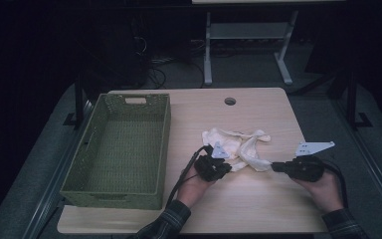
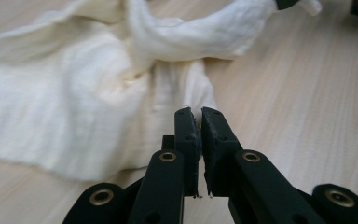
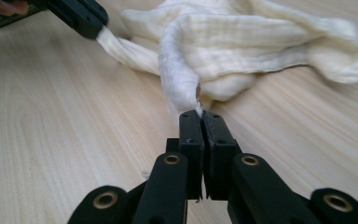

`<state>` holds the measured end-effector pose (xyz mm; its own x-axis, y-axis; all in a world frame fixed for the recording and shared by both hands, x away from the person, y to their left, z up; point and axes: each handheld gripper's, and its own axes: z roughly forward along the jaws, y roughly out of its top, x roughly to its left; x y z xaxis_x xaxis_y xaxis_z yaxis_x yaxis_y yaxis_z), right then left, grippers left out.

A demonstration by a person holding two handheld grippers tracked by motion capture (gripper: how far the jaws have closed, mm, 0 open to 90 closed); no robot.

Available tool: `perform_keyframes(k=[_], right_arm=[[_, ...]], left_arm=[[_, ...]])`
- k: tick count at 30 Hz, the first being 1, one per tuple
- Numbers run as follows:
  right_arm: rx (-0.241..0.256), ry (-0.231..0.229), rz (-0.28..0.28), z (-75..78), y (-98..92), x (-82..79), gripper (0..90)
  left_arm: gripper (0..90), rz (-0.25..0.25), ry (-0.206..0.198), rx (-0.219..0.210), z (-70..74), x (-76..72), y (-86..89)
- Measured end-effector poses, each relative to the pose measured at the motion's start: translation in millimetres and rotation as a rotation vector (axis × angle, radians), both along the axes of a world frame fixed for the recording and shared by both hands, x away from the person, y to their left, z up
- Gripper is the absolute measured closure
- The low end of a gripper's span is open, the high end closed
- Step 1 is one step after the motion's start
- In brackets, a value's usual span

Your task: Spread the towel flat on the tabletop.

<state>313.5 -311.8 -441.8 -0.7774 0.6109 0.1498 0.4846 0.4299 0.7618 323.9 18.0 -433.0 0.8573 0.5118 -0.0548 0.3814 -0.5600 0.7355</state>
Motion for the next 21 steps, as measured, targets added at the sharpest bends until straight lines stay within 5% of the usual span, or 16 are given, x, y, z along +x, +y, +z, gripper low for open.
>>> perform_keyframes(k=[17,21], right_arm=[[0.002,-0.038,-0.167,7.7,-52.1,5.8,87.9],[0.021,-0.032,-0.201,8.1,-68.3,6.0,88.0]], left_arm=[[85.3,0.197,-0.037,-0.039,16.4,13.2,38.4],[85.3,0.194,-0.032,-0.045,17.2,13.3,39.8]])
